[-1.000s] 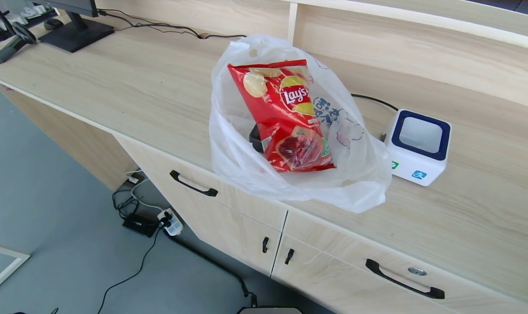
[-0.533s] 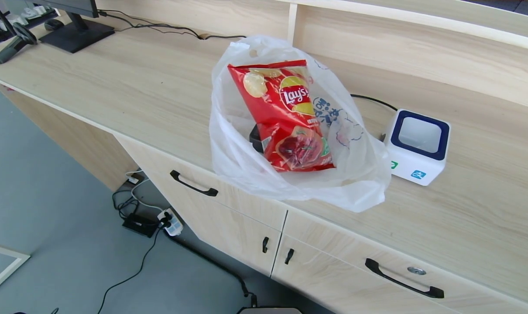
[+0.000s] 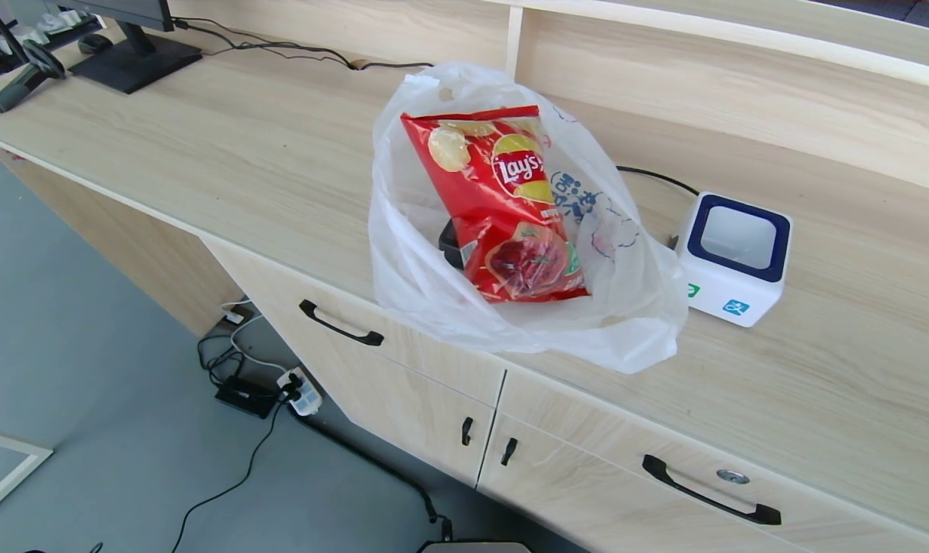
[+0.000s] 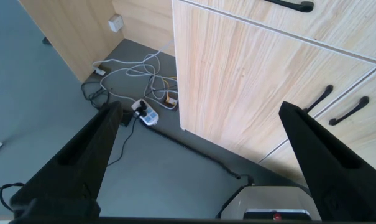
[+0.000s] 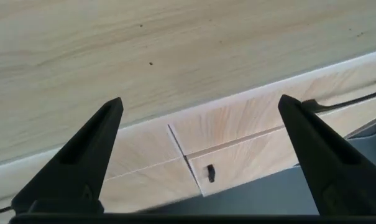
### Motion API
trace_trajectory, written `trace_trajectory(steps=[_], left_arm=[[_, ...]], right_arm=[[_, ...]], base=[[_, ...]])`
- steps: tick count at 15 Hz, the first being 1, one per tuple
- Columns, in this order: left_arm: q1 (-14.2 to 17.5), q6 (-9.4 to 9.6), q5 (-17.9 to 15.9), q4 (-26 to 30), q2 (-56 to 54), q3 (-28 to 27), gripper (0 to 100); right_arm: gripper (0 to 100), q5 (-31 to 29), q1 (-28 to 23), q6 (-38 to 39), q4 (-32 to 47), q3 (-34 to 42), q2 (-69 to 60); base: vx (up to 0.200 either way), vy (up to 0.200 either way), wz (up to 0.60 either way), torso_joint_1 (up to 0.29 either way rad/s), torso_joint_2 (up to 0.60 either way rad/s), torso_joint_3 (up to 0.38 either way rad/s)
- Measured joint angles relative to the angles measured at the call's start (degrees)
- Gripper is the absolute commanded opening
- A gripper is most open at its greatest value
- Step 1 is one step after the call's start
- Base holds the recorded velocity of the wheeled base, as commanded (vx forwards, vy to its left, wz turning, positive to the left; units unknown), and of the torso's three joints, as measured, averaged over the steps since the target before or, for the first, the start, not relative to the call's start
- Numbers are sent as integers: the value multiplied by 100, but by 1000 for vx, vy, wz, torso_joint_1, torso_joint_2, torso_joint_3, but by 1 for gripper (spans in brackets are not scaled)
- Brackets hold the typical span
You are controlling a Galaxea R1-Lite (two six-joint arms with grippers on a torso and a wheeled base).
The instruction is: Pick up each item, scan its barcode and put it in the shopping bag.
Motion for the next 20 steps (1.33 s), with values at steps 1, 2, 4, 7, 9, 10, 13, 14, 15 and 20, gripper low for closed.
trace_trajectory(steps=[1,2,4,7,9,10,13,14,15,20], left_arm=[[0,0,5,0,0,0,100],[0,0,2,0,0,0,100],[0,2,2,2,0,0,100],[0,0,2,0,0,0,100],[0,2,2,-5,0,0,100],[0,-2,2,-6,0,0,100],[0,-112,2,-6,0,0,100],[0,-235,5,-9,0,0,100],[0,-260,2,-9,0,0,100],[2,-262,2,-9,0,0,100]], right_arm=[[100,268,11,-200,-185,51,-74],[100,456,18,-457,-479,138,-124],[100,1223,27,-1040,-867,306,-182],[100,2778,29,-2186,-890,394,-200],[100,2932,38,-2271,-678,407,-200],[100,2934,40,-2188,-674,407,-200],[100,2937,44,-2026,-691,411,-200],[100,2937,41,-1991,-691,413,-200],[100,2939,41,-1979,-694,416,-200],[100,2937,41,-1987,-691,416,-200]], base=[[0,0,0,0,0,0],[0,0,0,0,0,0],[0,0,0,0,0,0],[0,0,0,0,0,0],[0,0,0,0,0,0],[0,0,0,0,0,0],[0,0,0,0,0,0],[0,0,0,0,0,0],[0,0,0,0,0,0],[0,0,0,0,0,0]])
